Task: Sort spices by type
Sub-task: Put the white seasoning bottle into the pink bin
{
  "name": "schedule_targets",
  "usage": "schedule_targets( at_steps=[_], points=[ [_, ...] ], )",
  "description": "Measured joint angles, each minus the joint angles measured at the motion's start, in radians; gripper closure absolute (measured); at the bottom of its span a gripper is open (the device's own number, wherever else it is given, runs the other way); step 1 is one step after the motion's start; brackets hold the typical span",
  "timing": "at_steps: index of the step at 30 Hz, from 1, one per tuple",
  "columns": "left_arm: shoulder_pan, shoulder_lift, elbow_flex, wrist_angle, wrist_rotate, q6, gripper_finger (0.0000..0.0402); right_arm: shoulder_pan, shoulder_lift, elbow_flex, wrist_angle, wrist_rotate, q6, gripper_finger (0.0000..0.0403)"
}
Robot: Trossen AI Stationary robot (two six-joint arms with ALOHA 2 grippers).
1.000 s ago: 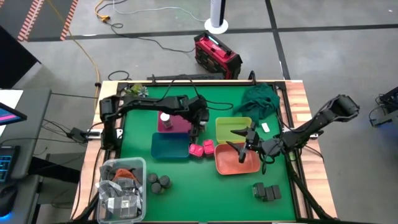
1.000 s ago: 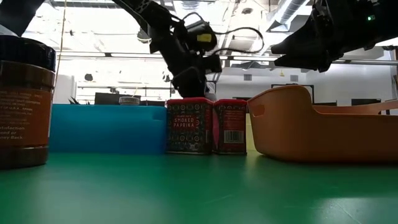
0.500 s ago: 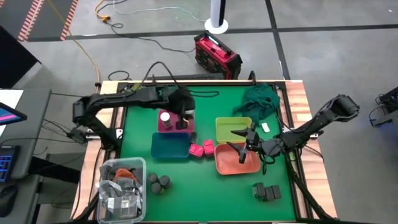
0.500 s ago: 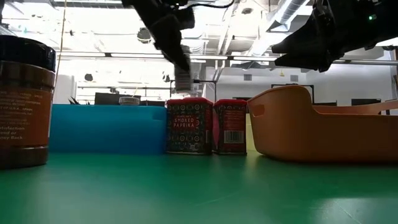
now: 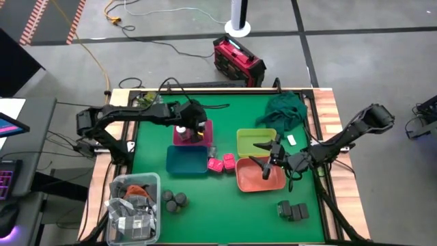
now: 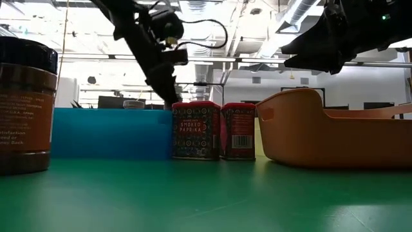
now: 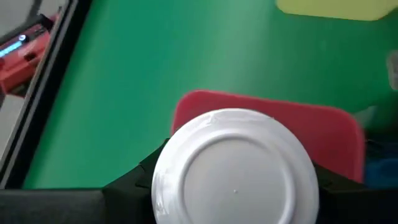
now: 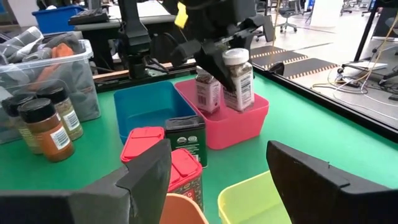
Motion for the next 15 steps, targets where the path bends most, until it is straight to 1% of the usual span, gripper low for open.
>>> schedule_targets(
  at_steps=[5,8,9,10,13,15],
  points=[
    [0.030,0.003,-0.089,0.082,0.007,-0.007,0.0211,0.009,0.000,0.000,0.001,0.000,0.000,0.0113],
    [0.031,0.002,-0.114,0.097,0.020,-0.023,0.0211,0.008,0.000,0.000,0.003,0.000,0.000,0.0113],
    [0.028,0.003,-0.117,0.097,0.023,-0.028,0.0205,0.008,0.000,0.000,0.003,0.000,0.000,0.0113],
    [0.023,0.003,-0.117,0.096,0.023,-0.029,0.0190,0.008,0.000,0.000,0.003,0.000,-0.001,0.0113],
    [0.015,0.000,-0.115,0.108,0.025,-0.027,0.0126,0.005,0.000,0.000,0.003,0.000,-0.003,0.0113],
    [0.015,0.002,-0.107,0.084,0.027,-0.026,0.0089,0.005,0.000,0.000,0.003,0.000,-0.002,0.0113]
  ],
)
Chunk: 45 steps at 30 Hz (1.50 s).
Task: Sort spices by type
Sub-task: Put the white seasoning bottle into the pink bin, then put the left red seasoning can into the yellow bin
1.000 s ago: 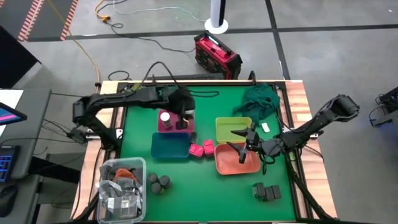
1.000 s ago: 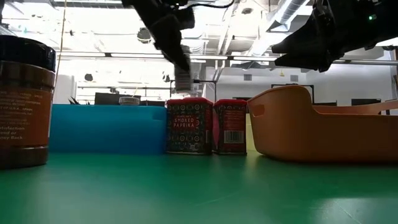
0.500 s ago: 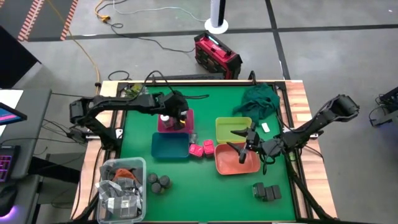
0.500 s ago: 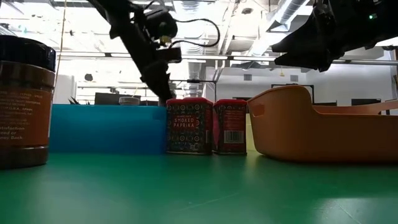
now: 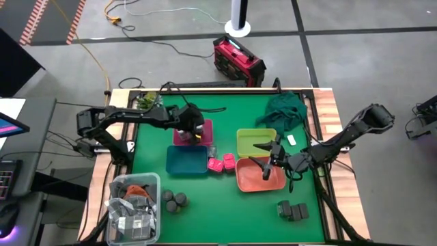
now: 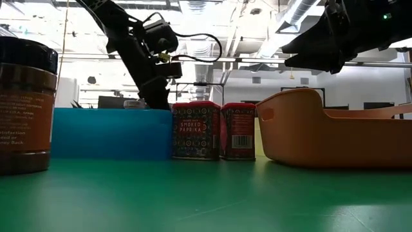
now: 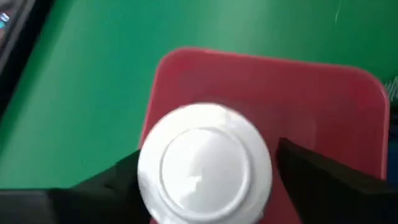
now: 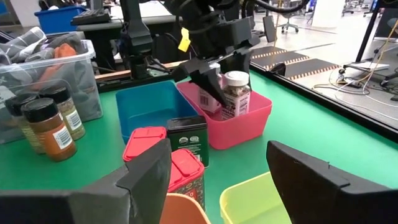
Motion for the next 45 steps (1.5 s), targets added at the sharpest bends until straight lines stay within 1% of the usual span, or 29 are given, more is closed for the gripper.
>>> schedule_targets(
  at_steps=[2,4,10,12,15,19,22,25,27,30,34,36,39,45],
  points=[
    [0.000,0.001,0.020,-0.013,0.000,0.000,0.0066,0.000,0.000,0.000,0.000,0.000,0.000,0.0113],
    [0.000,-0.013,0.046,-0.020,0.000,0.007,0.0058,0.000,0.000,0.000,0.000,0.000,0.000,0.0113],
    [-0.036,-0.120,0.092,-0.019,-0.037,0.057,0.0069,0.000,0.000,0.000,-0.004,0.000,0.001,0.0113],
    [-0.073,-0.166,0.093,-0.022,-0.039,0.059,0.0073,0.000,0.000,0.000,-0.006,0.000,0.001,0.0113],
    [-0.162,-0.215,0.094,-0.038,-0.043,0.071,0.0076,-0.004,0.000,0.001,-0.004,0.000,-0.003,0.0113],
    [-0.293,-0.221,0.094,-0.043,-0.075,0.065,0.0076,-0.026,0.000,0.001,-0.001,0.000,-0.005,0.0113],
    [-0.356,-0.184,0.097,-0.034,-0.098,0.030,0.0076,-0.041,-0.001,0.001,0.000,0.000,-0.008,0.0113],
    [-0.382,-0.121,0.113,-0.064,-0.097,-0.016,0.0076,-0.045,-0.002,0.016,-0.009,0.000,-0.029,0.0113],
    [-0.391,-0.077,0.137,-0.071,-0.080,-0.027,0.0076,-0.042,-0.002,0.041,-0.036,0.000,-0.044,0.0113],
    [-0.400,-0.006,0.173,-0.085,-0.032,-0.019,0.0076,-0.033,-0.002,0.089,-0.134,0.000,-0.048,0.0113],
    [-0.412,0.068,0.228,-0.107,0.047,0.014,0.0076,-0.019,-0.002,0.133,-0.244,0.000,-0.014,0.0113],
    [-0.415,0.094,0.255,-0.119,0.086,0.025,0.0076,-0.014,-0.002,0.137,-0.260,0.000,-0.001,0.0113],
    [-0.418,0.132,0.293,-0.135,0.117,0.041,0.0076,-0.010,-0.002,0.137,-0.262,0.000,0.002,0.0113],
    [-0.420,0.205,0.304,-0.152,0.118,0.057,0.0076,-0.010,-0.002,0.137,-0.262,0.000,0.016,0.0113]
  ],
)
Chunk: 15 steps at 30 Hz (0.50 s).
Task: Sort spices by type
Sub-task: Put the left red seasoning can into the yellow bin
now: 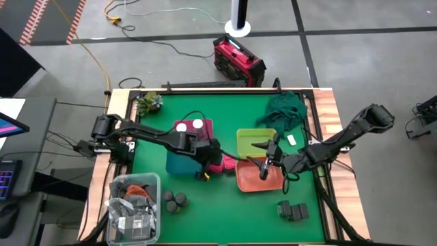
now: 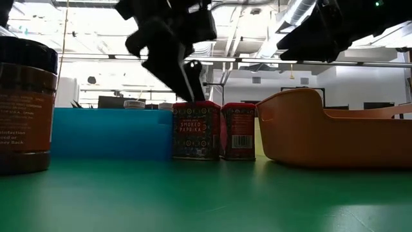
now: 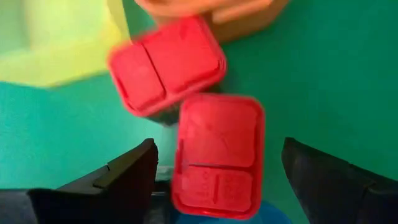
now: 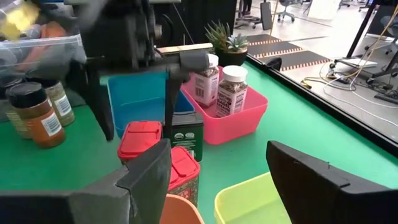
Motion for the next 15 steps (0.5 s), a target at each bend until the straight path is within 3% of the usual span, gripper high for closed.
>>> schedule_targets(
  at_steps=[10,15],
  points=[
    [0.000,0.029,0.000,0.000,-0.033,0.040,0.0082,0.000,0.002,0.000,0.000,0.000,0.011,0.0113],
    [0.000,0.029,0.000,0.000,-0.033,0.063,0.0125,0.000,0.002,0.000,0.000,0.000,0.013,0.0113]
  ],
)
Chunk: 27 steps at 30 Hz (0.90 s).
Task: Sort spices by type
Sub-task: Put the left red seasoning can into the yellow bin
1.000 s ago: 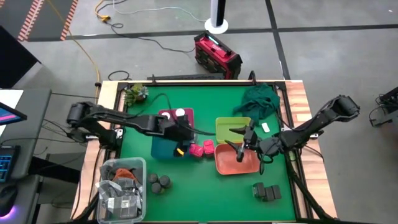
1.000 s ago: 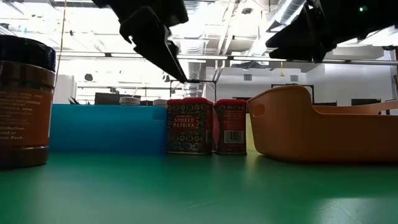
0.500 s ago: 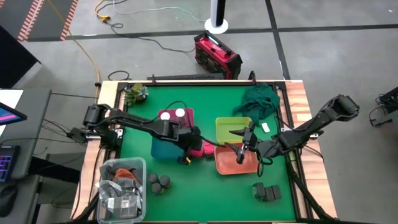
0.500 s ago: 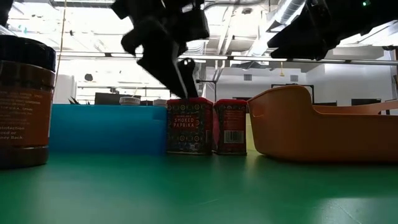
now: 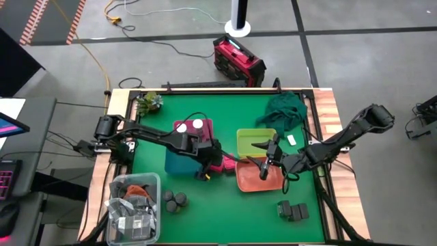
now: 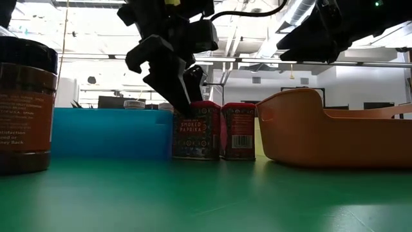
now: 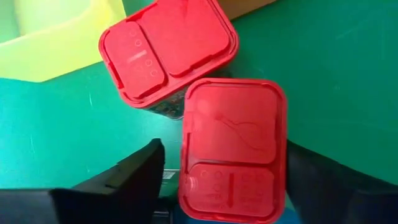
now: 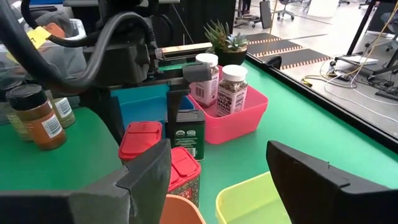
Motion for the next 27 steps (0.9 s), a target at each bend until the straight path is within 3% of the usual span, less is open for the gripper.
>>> schedule_targets(
  at_steps=[6,15,27],
  points=[
    [0.000,0.000,-0.001,0.000,0.029,0.020,0.0188,0.005,0.000,0.000,0.001,0.000,0.000,0.0113],
    [0.000,-0.010,-0.002,-0.002,0.030,-0.001,0.0182,0.006,0.000,0.000,0.001,0.000,0.000,0.0113],
    [0.002,-0.136,-0.002,0.000,0.009,-0.053,0.0184,0.005,0.000,0.000,0.006,-0.046,-0.027,0.0113]
  ],
)
